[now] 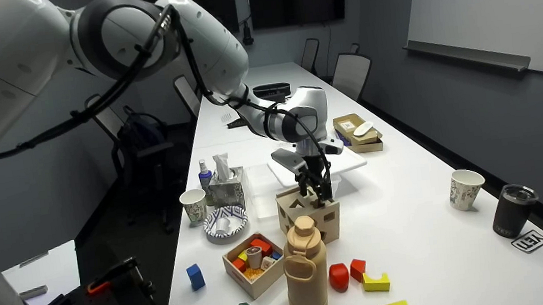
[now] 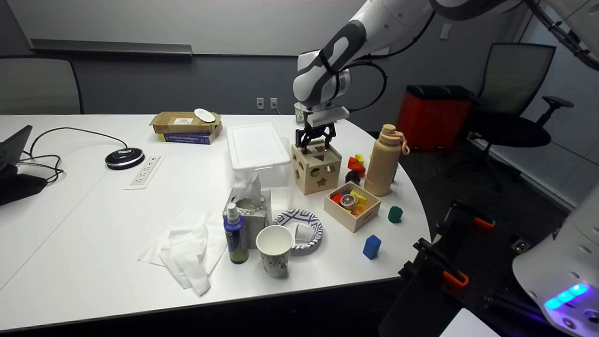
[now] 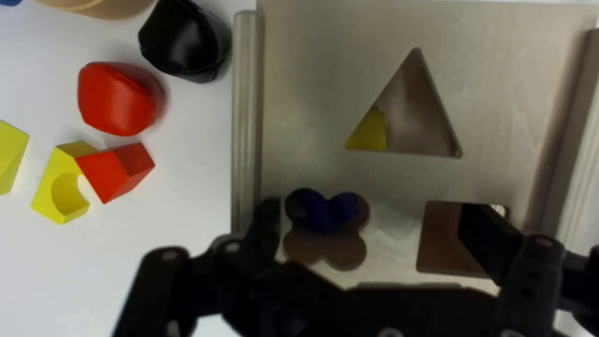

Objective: Close the lid on the box, then pick up the yellow and blue objects and put them in the box

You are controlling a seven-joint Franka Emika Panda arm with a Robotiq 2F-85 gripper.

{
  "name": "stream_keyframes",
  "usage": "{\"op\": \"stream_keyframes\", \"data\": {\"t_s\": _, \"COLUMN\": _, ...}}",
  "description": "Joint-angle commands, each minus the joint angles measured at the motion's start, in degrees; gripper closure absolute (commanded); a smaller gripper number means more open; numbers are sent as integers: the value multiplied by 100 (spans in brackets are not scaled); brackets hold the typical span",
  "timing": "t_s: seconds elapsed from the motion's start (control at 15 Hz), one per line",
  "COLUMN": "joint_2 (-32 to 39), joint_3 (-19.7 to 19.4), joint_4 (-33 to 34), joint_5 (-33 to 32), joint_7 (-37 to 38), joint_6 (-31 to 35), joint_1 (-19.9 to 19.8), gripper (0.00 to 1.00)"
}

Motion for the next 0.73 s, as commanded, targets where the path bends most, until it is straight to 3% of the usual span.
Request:
{"op": "stream_keyframes", "data": {"t_s": 0.0, "joint_2": -1032, "joint_3": 13, "joint_4": -1222, "joint_5": 78, "joint_7": -178, "joint_6": 400, "joint_1": 82, "gripper": 0}}
{"op": "stream_keyframes", "data": {"t_s": 0.67, "joint_2": -3319, "joint_3": -247, "joint_4": -3824, "joint_5": -611, "joint_7": 478, "joint_6": 950, "joint_1": 839, "gripper": 0}}
